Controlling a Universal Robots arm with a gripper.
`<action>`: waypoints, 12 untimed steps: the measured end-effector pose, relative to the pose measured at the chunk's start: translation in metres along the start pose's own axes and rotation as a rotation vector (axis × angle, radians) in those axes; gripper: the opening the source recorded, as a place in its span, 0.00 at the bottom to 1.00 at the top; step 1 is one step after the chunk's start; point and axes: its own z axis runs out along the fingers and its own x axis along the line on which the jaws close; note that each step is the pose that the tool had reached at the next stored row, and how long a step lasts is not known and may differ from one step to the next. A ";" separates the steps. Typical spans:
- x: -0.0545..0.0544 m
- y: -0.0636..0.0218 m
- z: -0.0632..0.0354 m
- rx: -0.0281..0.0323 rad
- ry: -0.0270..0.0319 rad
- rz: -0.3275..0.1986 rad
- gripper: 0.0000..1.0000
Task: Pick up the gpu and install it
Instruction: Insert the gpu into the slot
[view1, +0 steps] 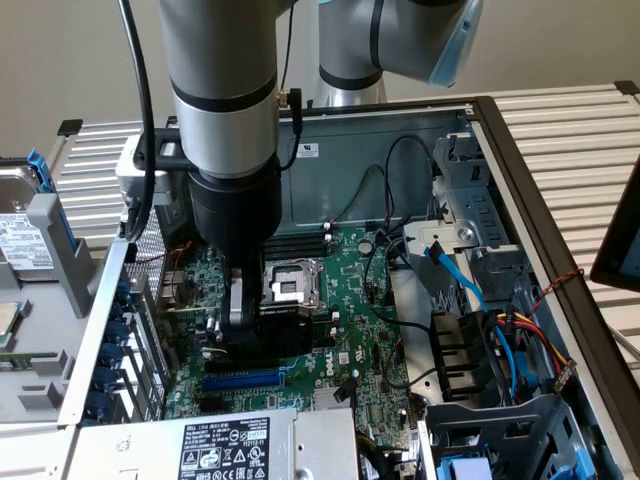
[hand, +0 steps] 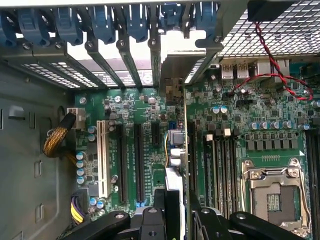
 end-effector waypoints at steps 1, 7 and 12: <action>0.000 0.0001 0.0006 -0.0003 0.0001 0.000 0.28; -0.001 0.0014 0.0024 -0.0007 0.0003 0.000 0.28; -0.001 0.0018 0.0032 -0.0029 0.0010 -0.001 0.28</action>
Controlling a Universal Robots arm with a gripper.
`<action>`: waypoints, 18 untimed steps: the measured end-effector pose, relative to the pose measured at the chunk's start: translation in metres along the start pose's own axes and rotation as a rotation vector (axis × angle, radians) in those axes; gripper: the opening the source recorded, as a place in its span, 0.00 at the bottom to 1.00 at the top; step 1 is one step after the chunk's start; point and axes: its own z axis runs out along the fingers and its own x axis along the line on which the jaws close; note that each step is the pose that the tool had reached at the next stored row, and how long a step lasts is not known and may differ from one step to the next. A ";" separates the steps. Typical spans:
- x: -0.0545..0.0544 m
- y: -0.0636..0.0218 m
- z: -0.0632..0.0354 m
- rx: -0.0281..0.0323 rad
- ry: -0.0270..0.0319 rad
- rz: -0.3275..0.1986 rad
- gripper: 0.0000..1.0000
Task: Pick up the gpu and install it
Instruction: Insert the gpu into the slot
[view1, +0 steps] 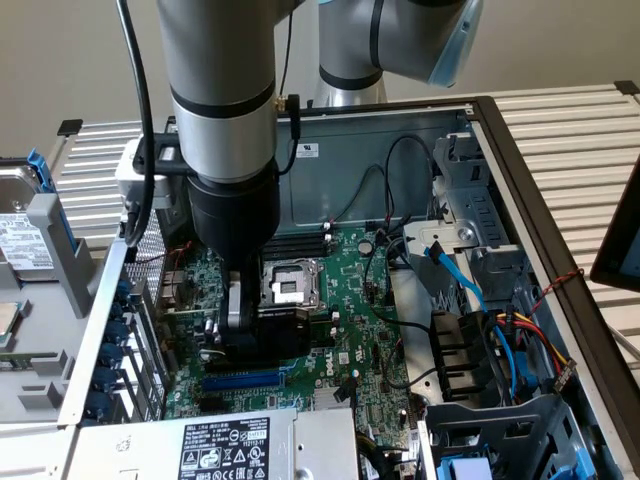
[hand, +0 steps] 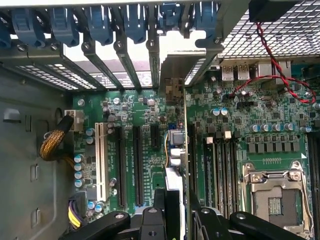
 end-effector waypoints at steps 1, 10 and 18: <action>0.000 0.0000 0.0001 0.0001 -0.0002 -0.001 0.28; -0.002 0.0002 0.0002 -0.0005 0.0008 -0.019 0.28; -0.002 0.0003 0.0033 -0.0058 0.0019 -0.019 0.28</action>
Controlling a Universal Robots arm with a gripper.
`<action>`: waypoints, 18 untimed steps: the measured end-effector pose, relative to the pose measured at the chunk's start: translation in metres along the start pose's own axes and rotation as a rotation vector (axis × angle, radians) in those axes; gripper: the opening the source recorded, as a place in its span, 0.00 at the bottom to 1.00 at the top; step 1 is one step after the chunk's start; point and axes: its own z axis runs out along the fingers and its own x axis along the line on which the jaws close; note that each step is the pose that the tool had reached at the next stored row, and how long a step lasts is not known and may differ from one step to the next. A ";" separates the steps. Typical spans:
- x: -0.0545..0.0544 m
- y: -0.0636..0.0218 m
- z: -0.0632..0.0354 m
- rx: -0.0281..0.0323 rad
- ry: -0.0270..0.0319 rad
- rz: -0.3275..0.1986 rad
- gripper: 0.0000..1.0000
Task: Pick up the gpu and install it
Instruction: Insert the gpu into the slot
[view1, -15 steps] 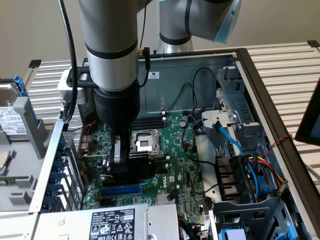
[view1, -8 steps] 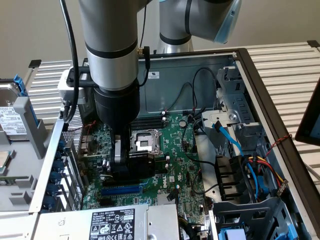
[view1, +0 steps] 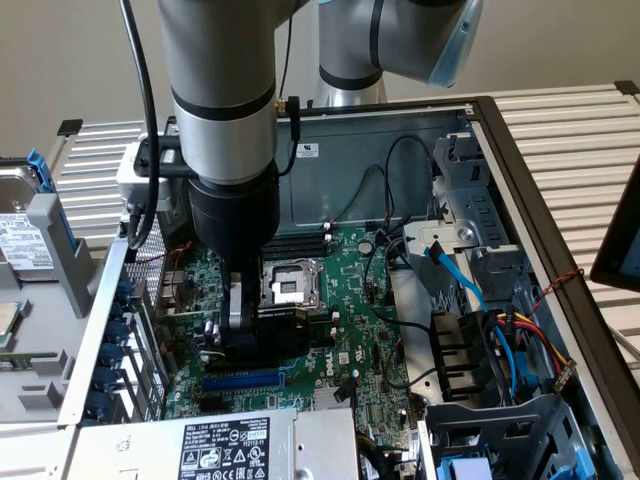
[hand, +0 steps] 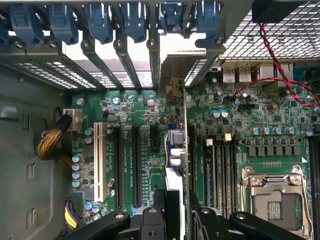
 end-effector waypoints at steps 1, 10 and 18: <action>0.000 0.0003 0.0000 -0.0021 0.0004 0.000 0.28; 0.000 0.0030 0.0034 -0.0105 0.0008 0.000 0.28; 0.000 0.0063 0.0066 -0.0105 0.0008 0.000 0.28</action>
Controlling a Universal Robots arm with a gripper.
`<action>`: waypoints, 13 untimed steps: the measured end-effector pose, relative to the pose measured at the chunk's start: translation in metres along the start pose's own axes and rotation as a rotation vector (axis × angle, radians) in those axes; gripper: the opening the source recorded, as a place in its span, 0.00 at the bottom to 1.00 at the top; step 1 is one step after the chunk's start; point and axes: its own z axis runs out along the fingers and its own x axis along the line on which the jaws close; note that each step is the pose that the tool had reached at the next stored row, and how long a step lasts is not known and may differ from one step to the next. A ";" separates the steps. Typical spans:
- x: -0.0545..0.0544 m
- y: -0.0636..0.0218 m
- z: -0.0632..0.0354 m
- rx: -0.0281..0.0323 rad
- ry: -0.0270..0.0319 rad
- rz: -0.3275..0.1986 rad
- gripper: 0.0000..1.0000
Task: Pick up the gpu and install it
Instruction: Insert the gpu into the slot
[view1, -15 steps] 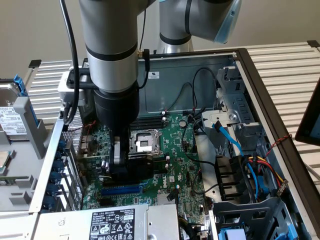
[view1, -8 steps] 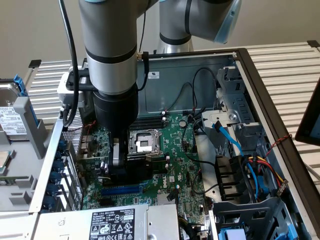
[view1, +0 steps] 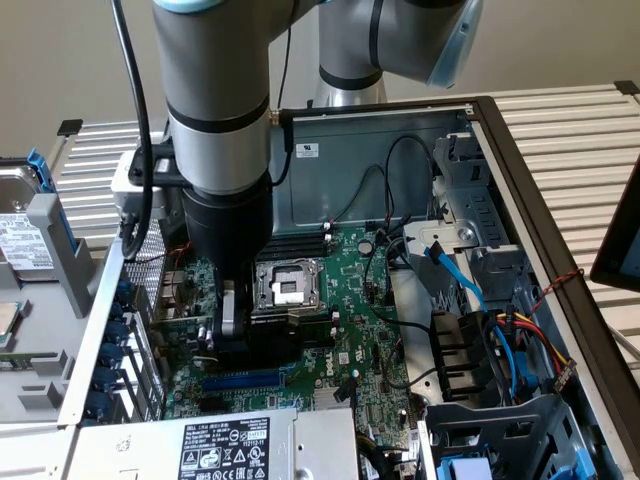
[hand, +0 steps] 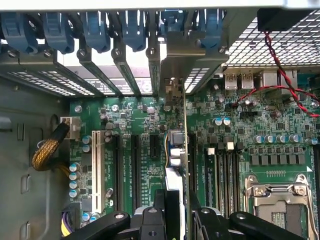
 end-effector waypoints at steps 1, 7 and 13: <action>0.000 0.0003 0.0001 0.0000 0.0000 0.000 0.28; 0.000 0.0007 0.0020 -0.0001 0.0001 0.000 0.28; 0.000 0.0009 0.0043 -0.0002 0.0000 0.000 0.28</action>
